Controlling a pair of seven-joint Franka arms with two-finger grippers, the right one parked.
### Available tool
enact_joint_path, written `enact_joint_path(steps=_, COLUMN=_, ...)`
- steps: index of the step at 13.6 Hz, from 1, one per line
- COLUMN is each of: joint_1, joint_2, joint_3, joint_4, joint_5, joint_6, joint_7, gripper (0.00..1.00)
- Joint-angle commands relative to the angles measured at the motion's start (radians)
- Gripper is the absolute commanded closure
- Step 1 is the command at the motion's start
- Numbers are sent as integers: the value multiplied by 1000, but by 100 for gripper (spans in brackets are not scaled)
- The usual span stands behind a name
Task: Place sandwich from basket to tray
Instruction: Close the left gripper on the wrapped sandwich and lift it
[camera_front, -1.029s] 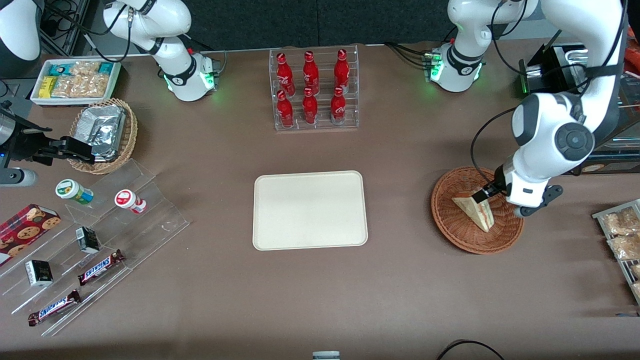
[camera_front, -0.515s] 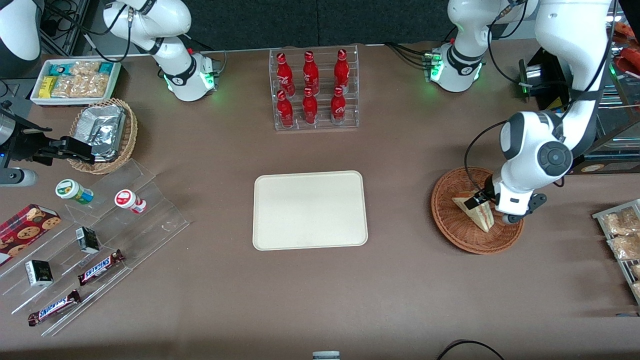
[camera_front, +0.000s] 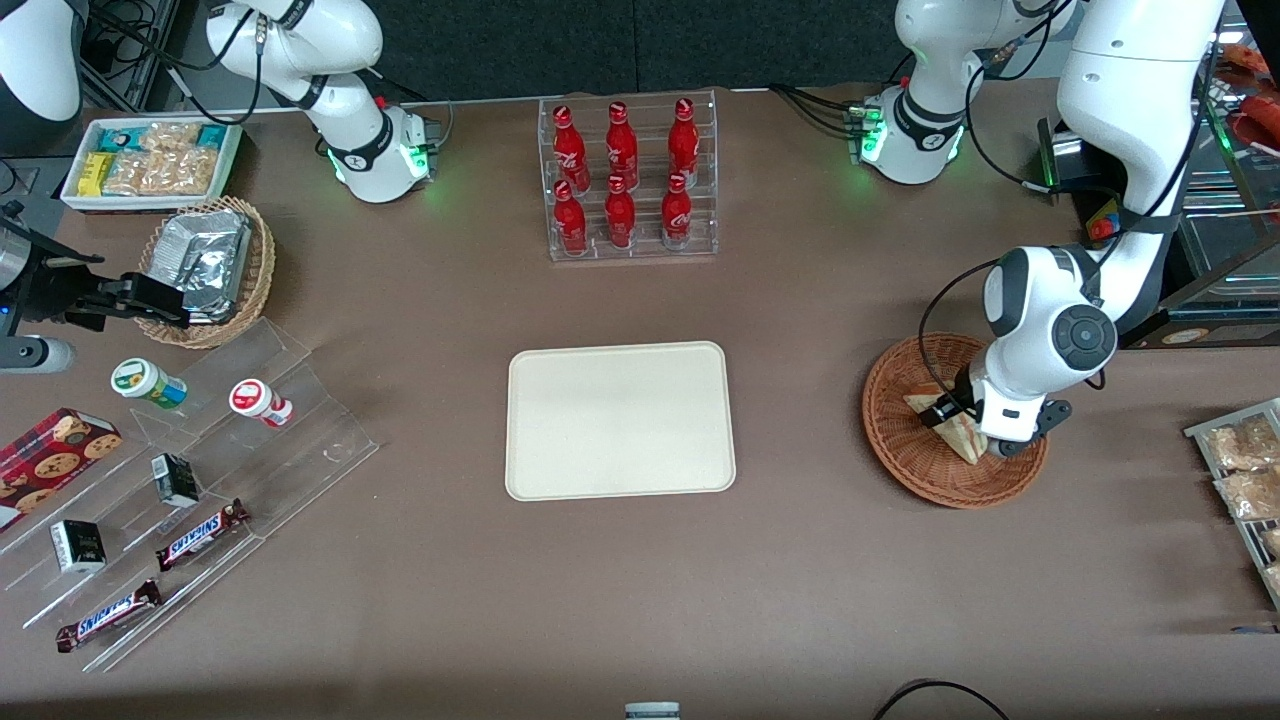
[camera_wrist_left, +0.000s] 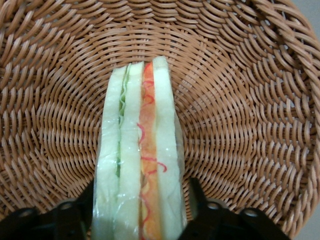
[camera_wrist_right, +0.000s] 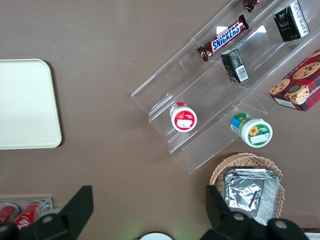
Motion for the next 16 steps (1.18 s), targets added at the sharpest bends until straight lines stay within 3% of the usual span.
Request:
enact_joint_path(steps=1, joint_1=5, joint_2=0, joint_3=7, joint_4=7, joint_5=11, joint_6=2, joint_7=-19, gripper=88)
enact_joint_path(steps=4, joint_1=5, joint_2=-7, joint_3=7, joint_4=65, joint_5=8, joint_6=-83, joint_7=-21, gripper=88)
enact_joint_path(steps=9, joint_1=-25, joint_2=-9, joint_3=-25, joint_4=323, joint_5=-7, joint_6=-439, joint_7=-197, gripper=87)
enact_joint_path(steps=11, joint_1=-85, joint_2=-6, joint_3=-31, joint_4=409, joint_5=-10, joint_6=-527, joint_7=-324, gripper=87)
enact_joint_path(steps=16, joint_1=-306, joint_2=6, joint_3=-33, joint_4=500, joint_5=-53, joint_6=-538, joint_7=-605, gripper=87)
